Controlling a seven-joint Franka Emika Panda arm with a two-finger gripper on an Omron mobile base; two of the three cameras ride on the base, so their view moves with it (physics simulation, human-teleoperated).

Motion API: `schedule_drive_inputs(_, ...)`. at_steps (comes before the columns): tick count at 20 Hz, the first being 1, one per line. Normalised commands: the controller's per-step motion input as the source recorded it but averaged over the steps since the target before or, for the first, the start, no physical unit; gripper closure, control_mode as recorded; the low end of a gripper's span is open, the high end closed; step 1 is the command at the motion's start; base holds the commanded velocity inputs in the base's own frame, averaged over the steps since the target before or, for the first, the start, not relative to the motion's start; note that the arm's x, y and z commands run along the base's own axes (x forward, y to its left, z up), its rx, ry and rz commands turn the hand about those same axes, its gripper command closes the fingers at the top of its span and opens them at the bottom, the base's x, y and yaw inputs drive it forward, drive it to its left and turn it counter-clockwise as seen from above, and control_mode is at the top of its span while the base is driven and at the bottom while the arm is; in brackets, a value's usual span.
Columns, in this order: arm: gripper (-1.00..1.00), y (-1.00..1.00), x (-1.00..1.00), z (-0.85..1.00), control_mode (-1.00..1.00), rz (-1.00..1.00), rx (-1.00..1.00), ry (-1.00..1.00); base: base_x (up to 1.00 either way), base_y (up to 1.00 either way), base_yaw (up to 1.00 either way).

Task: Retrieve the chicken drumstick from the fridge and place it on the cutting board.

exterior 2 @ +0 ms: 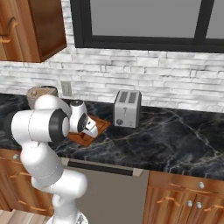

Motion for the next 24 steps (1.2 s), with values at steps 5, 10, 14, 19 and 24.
schedule_drive_inputs(5, -1.00, 0.00, 0.00, 0.00, -1.00, 0.00, 0.00, 0.00, 0.00, 0.00, 0.00)
schedule_drive_inputs(10, -1.00, -0.03, -0.10, 0.60, -1.00, 0.00, 0.00, 0.01, 0.00, 0.00, 0.00)
schedule_drive_inputs(14, -1.00, -0.28, -0.37, 0.97, -1.00, -0.01, 0.02, 0.01, 0.00, 0.00, 0.00)
schedule_drive_inputs(19, -1.00, -0.13, -0.79, 0.99, -1.00, 0.01, 0.01, 0.00, 0.00, 0.00, 0.00)
schedule_drive_inputs(24, -1.00, 0.01, -0.94, 0.60, -1.00, 0.19, 0.00, 0.08, 0.00, 0.00, 0.00)
